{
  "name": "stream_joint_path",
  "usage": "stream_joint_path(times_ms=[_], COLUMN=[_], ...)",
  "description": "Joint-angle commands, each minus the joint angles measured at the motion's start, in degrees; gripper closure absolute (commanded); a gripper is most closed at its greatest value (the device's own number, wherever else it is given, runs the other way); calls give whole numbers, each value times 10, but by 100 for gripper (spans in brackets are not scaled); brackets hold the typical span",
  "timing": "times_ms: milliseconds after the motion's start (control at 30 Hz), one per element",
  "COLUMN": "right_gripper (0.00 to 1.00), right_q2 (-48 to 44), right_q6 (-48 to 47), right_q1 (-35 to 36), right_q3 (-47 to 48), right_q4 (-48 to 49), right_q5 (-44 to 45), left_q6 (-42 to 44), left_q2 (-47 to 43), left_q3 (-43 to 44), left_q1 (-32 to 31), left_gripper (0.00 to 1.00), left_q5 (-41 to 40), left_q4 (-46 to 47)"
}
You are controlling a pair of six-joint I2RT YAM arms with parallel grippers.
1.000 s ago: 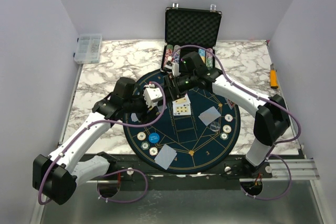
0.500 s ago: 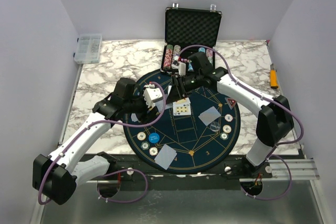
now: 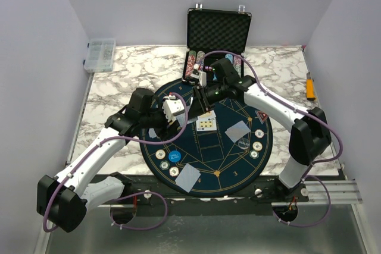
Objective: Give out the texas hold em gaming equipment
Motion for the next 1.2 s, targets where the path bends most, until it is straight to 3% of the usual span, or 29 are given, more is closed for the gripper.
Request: stream_joint_path(times_ms=[0, 67, 167, 200, 600, 867, 1167], right_gripper=[69, 77, 99, 100, 99, 99, 99], right_q2=[12, 9, -4, -9, -59, -58, -41], right_q6=[-26, -42, -58, -61, -74, -2, 105], right_q1=[2, -1, -13, -19, -118, -118, -115], right_q3=[29, 30, 19, 14, -78, -231, -301], right_q4=[-41, -73, -104, -111, -146, -45, 100], right_q5=[7, 23, 18, 15, -20, 7, 31], left_q6=[11, 15, 16, 15, -20, -28, -30], left_q2=[-6, -10, -18, -19, -28, -31, -45], left_q3=[14, 6, -3, -5, -23, -22, -39], left_q1=[-4, -4, -4, -4, 28, 37, 37], left_gripper=[100, 100, 100, 100, 100, 100, 100], left_q5=[11, 7, 5, 3, 4, 10, 19], left_q4=[16, 14, 12, 12, 15, 15, 15])
